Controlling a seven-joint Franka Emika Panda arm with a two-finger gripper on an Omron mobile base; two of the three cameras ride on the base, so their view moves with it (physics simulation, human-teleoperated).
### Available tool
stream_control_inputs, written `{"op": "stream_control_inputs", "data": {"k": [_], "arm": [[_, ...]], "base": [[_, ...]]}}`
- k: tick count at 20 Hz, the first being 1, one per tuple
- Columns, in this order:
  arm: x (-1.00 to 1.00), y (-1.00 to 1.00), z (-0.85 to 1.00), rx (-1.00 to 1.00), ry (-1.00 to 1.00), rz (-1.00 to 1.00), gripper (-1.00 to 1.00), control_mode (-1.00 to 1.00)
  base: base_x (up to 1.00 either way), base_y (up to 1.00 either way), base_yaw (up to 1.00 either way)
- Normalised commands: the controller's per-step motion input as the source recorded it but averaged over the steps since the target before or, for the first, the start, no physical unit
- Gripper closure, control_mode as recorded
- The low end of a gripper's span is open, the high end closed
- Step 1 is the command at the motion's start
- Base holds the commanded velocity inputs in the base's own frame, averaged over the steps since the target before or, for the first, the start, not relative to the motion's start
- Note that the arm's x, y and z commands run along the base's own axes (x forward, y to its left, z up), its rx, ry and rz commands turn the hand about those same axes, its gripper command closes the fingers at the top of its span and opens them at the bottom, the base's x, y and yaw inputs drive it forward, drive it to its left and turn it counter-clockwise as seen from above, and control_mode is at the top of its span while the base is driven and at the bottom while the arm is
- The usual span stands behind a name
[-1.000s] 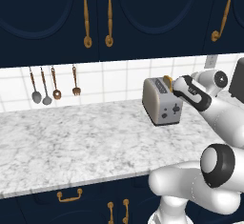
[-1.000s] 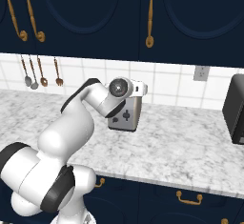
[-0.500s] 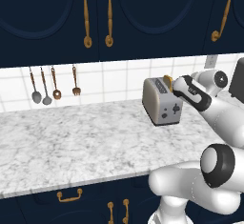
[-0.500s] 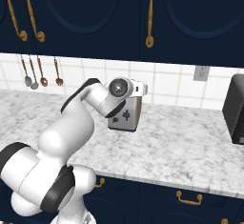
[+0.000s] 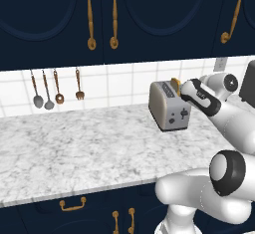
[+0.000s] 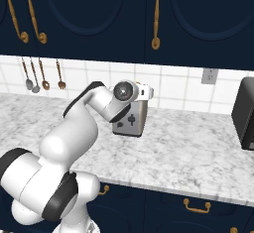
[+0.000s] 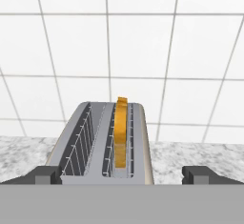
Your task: Start the toaster. Once the lever pops up, take the bread to the plate on the dining counter.
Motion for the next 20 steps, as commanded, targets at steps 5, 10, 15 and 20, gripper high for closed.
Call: {"op": "stream_control_inputs", "data": {"k": [5, 10, 15, 20], "arm": [[0.0, 0.0, 0.0, 0.0, 0.0, 0.0, -1.0, -1.0], [0.0, 0.0, 0.0, 0.0, 0.0, 0.0, -1.0, -1.0], [0.0, 0.0, 0.0, 0.0, 0.0, 0.0, -1.0, -1.0], [0.0, 0.0, 0.0, 0.0, 0.0, 0.0, -1.0, -1.0]], "base": [[0.0, 0.0, 0.0], [0.0, 0.0, 0.0], [0.0, 0.0, 0.0], [0.0, 0.0, 0.0]]}}
